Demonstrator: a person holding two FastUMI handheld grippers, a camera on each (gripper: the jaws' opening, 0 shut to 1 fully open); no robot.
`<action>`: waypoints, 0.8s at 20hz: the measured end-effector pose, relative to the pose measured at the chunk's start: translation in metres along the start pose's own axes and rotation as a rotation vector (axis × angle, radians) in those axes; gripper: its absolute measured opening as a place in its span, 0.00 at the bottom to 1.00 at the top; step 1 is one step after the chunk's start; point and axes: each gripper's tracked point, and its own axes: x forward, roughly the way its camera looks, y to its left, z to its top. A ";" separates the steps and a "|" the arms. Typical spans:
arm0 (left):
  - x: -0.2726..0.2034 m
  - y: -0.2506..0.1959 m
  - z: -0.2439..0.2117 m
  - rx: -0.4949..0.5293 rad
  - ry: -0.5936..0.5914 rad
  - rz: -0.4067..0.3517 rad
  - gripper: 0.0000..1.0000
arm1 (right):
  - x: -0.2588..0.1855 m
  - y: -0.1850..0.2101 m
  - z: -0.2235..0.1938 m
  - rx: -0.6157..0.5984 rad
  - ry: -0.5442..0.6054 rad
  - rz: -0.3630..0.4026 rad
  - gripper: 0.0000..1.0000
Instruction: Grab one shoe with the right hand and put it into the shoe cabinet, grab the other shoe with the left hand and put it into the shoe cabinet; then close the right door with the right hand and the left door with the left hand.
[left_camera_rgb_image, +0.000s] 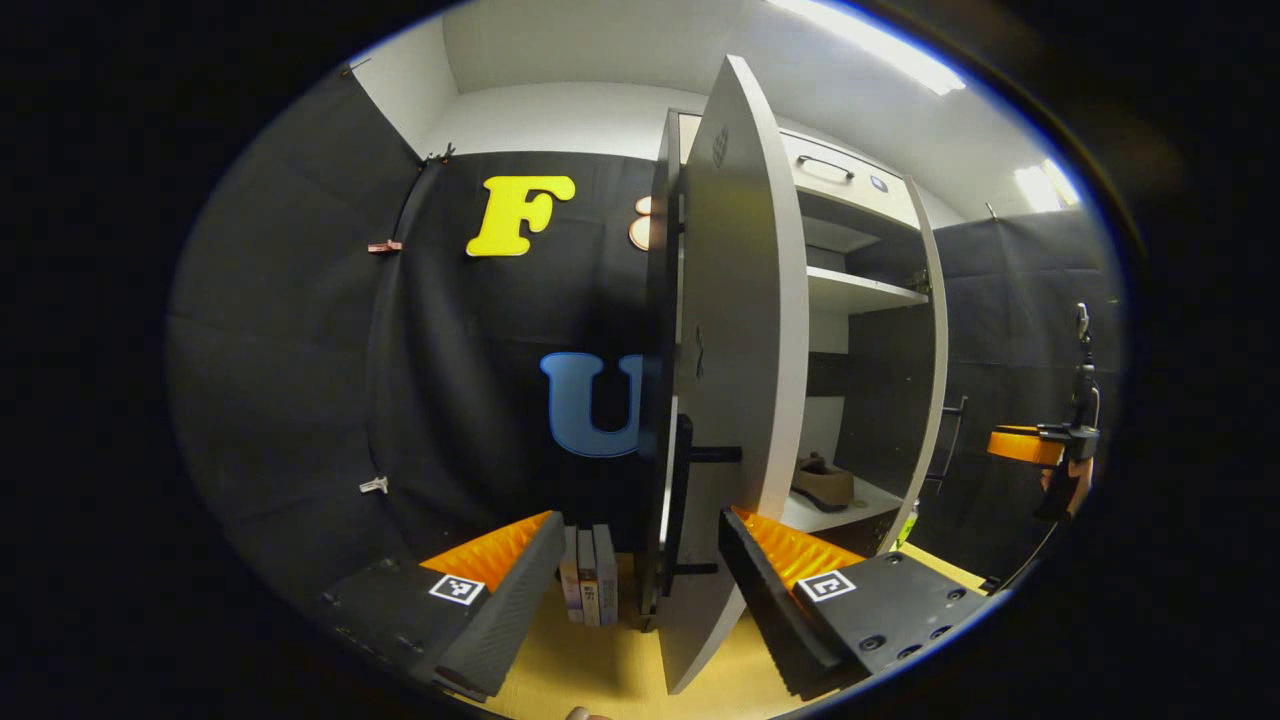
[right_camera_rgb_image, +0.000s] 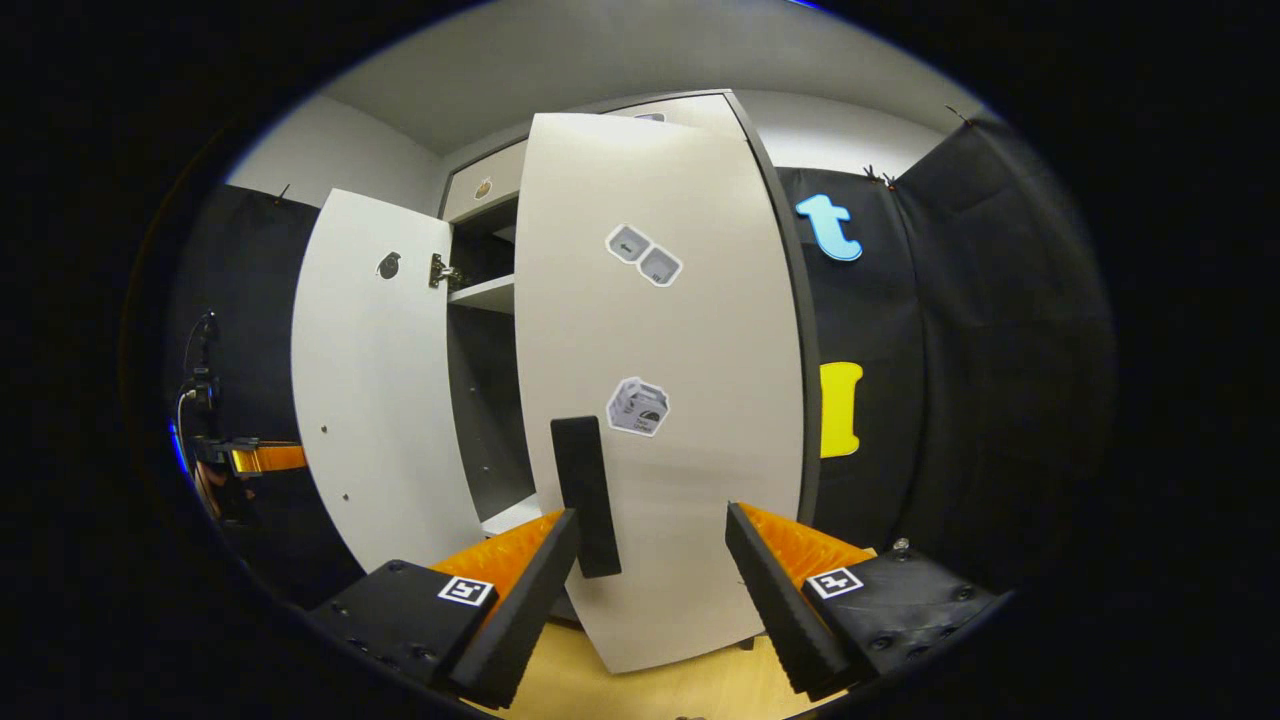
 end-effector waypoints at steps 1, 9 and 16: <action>0.000 -0.002 0.001 0.002 -0.010 -0.009 0.97 | -0.003 -0.001 -0.001 -0.005 0.004 -0.012 0.98; 0.005 -0.033 0.001 0.029 -0.008 -0.061 0.93 | -0.011 -0.001 -0.008 -0.033 0.007 -0.030 0.98; 0.030 -0.098 -0.002 0.041 -0.026 -0.170 0.93 | -0.010 -0.017 -0.011 -0.058 0.010 -0.049 0.98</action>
